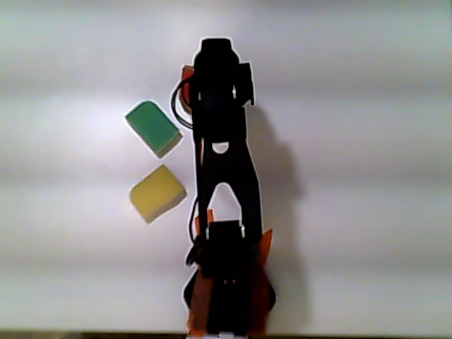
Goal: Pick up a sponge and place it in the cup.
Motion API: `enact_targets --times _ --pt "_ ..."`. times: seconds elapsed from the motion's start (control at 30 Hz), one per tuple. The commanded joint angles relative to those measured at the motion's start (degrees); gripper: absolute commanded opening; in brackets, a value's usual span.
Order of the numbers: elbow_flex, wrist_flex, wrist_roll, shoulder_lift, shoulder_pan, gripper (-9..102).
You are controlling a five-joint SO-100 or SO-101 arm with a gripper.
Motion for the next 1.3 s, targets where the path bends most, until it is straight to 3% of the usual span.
enact_targets --times 0.0,0.23,0.37,0.5,0.6,0.83,1.13,1.27 --pt "-2.0 0.4 -0.8 0.9 -0.5 55" --pt "-2.1 5.0 1.7 4.6 -0.2 45" --pt "-2.5 9.2 3.4 8.3 0.2 26" --pt "-0.8 11.1 5.9 12.7 0.3 18" --pt "3.1 10.6 7.0 16.8 0.5 0" --pt "13.6 7.6 12.7 26.8 -0.3 0" --pt "36.4 -6.7 10.5 46.0 0.6 0" --pt "44.0 -8.5 9.2 55.0 0.9 0"
